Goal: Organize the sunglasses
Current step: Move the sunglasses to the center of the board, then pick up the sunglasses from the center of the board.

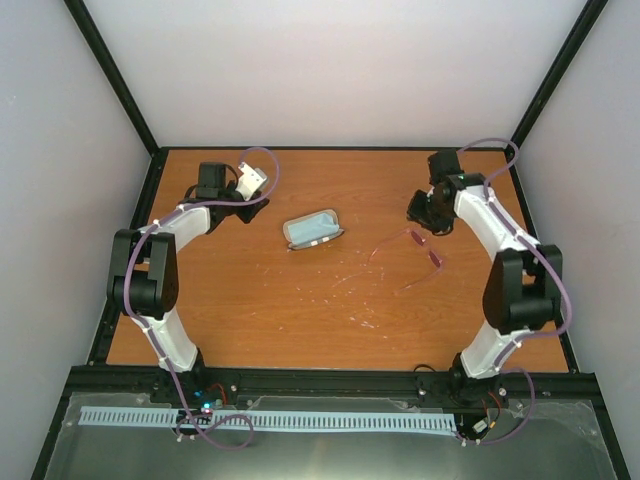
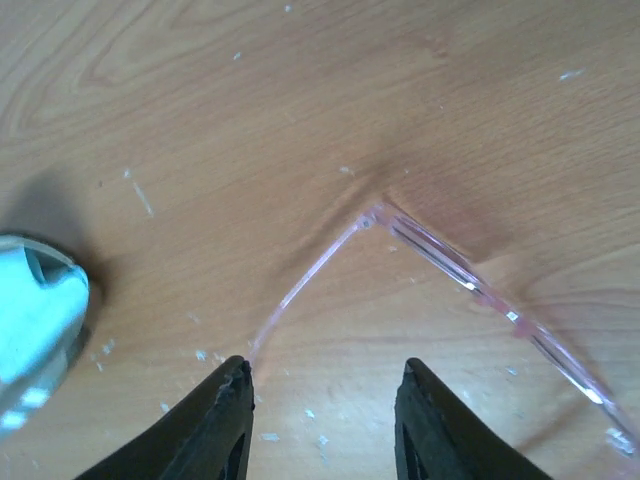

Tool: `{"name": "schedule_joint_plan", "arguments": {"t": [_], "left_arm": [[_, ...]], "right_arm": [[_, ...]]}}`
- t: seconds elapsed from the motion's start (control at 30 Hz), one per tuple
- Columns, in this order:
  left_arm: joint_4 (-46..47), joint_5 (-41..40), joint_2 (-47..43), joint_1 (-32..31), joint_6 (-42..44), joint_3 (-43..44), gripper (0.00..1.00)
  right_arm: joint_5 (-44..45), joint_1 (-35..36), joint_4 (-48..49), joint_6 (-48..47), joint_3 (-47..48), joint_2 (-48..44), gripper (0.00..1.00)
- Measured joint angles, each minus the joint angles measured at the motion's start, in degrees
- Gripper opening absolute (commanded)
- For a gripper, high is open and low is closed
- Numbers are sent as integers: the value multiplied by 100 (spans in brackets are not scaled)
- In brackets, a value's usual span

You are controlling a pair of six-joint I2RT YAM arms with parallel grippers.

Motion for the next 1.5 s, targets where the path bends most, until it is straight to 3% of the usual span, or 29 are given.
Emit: {"name": "schedule_joint_plan", "arguments": {"t": [0.17, 0.47, 0.9, 1.07, 1.5], "left_arm": [[0, -9, 0, 0, 0, 0, 33], [-46, -118, -46, 0, 61, -68, 32], [-203, -214, -55, 0, 63, -68, 32], [-238, -221, -55, 0, 66, -68, 32], [-243, -214, -55, 0, 70, -68, 32]], "right_arm": [[245, 0, -179, -1246, -463, -566, 47], [938, -2, -511, -3246, -380, 214, 48], [1298, -85, -479, -4089, -297, 688, 46], [1298, -85, -463, -4127, -295, 798, 41], [1209, -85, -433, -4166, -26, 1180, 3]]}}
